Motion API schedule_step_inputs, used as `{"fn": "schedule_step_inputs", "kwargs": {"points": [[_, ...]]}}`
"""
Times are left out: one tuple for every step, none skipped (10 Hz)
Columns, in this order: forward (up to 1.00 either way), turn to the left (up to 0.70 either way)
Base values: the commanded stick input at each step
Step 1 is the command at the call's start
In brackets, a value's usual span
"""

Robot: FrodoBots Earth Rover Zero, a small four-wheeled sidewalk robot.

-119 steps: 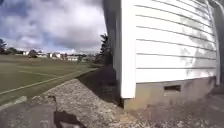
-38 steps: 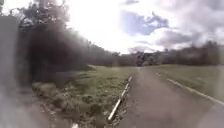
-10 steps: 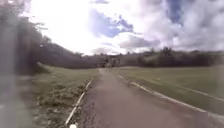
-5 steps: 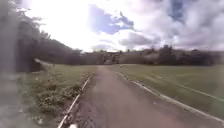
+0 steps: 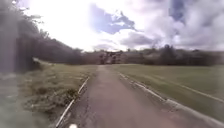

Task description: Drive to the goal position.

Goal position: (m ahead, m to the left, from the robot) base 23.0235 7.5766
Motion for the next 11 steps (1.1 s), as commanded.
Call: {"fn": "schedule_step_inputs", "kwargs": {"points": [[0.7, 0.01], [0.7, 0.01], [0.7, 0.01], [0.7, 0.01], [0.7, 0.01], [0.7, 0.01], [0.7, 0.01], [0.7, 0.01], [0.7, 0.01], [0.7, 0.01], [0.7, 0.01]]}}
